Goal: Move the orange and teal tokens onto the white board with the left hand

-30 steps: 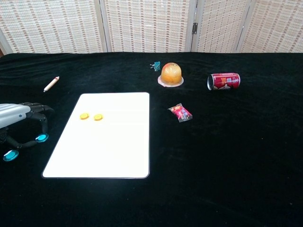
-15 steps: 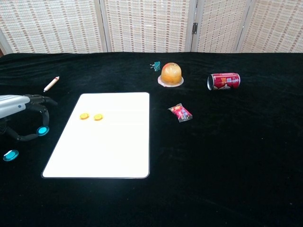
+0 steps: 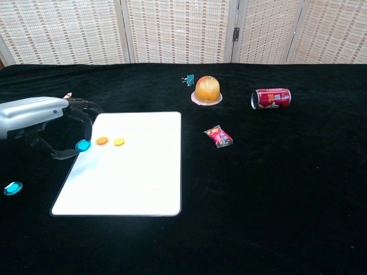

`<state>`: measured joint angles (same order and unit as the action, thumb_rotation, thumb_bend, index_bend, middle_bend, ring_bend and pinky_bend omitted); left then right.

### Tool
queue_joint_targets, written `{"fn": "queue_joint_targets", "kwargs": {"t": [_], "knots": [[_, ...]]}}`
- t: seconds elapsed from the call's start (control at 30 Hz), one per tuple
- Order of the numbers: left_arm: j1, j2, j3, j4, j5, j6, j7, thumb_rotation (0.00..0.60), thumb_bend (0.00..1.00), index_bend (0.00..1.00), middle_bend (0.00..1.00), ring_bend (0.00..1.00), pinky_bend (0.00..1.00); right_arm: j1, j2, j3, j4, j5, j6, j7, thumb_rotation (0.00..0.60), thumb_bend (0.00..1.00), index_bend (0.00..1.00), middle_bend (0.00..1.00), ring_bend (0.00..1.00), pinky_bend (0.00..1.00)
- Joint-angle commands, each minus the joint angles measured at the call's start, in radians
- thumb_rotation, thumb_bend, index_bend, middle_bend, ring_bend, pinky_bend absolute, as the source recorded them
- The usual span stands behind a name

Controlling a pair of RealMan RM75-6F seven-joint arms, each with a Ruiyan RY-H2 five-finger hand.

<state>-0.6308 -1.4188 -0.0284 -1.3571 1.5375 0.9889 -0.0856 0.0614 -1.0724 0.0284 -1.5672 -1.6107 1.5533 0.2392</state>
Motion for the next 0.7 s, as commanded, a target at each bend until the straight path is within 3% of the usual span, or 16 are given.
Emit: {"fn": "queue_joint_targets", "kwargs": {"t": [0.03,0.7], "knots": [[-0.017,-0.016,0.000,-0.016,0.001,-0.020,0.027,0.600,0.42,0.50,0.13,0.01,0.00,-0.002,0.000,0.000,0.003,0.002,0.002,0.004,0.600,0.27,0.06,0.11,0.02,0.02],[-0.029,-0.072,0.009,0.042,-0.047,-0.051,0.101,0.600,0.42,0.47,0.13,0.01,0.00,-0.006,0.002,0.000,0.001,0.005,0.002,0.000,0.600,0.27,0.06,0.11,0.02,0.02]]}}
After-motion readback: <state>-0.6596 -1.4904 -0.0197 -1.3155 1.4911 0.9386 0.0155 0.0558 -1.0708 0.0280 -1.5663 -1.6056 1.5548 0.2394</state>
